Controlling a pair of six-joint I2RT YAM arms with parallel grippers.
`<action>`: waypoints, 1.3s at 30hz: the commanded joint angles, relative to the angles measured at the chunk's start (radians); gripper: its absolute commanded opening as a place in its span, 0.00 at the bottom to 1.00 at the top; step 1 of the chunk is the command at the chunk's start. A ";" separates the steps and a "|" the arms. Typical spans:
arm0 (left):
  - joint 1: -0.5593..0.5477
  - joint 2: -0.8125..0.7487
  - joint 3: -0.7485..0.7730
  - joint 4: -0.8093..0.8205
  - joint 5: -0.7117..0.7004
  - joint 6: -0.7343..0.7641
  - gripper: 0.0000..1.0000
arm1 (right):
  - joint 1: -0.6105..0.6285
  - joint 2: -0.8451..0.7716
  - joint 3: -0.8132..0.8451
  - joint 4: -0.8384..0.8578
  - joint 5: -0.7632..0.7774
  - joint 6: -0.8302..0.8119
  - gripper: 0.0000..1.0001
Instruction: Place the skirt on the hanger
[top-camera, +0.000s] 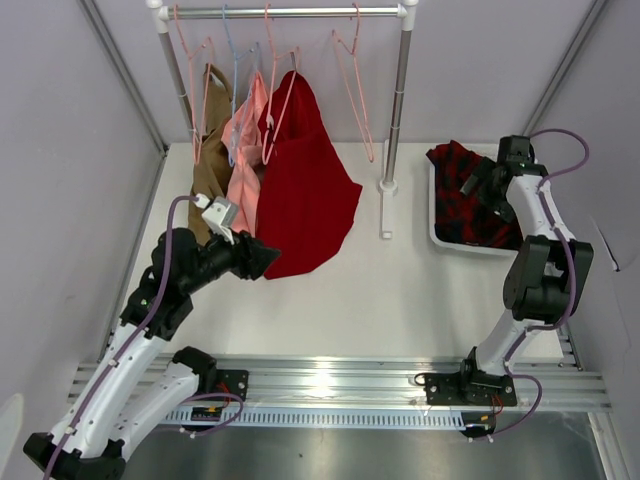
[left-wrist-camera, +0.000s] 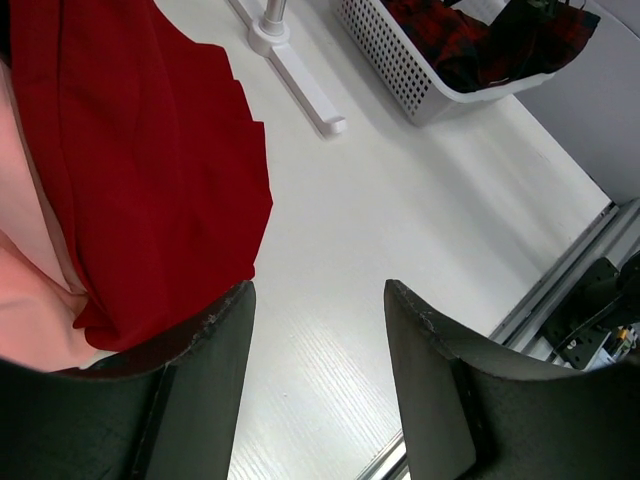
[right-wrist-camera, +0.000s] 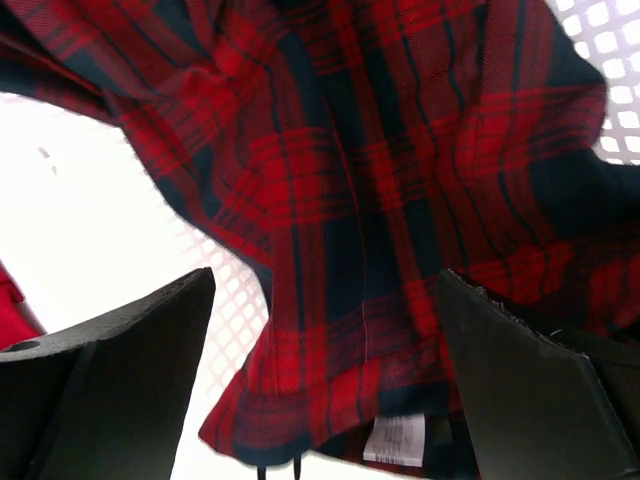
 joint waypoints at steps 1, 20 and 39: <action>-0.002 -0.011 -0.021 0.038 0.023 -0.015 0.59 | -0.001 0.054 -0.031 0.045 -0.035 0.000 0.99; -0.002 0.029 -0.041 0.055 0.019 -0.021 0.58 | -0.034 0.382 0.297 0.034 -0.026 -0.029 0.00; -0.002 0.043 -0.052 0.080 0.033 -0.020 0.57 | -0.040 0.237 0.755 -0.059 -0.040 -0.067 0.00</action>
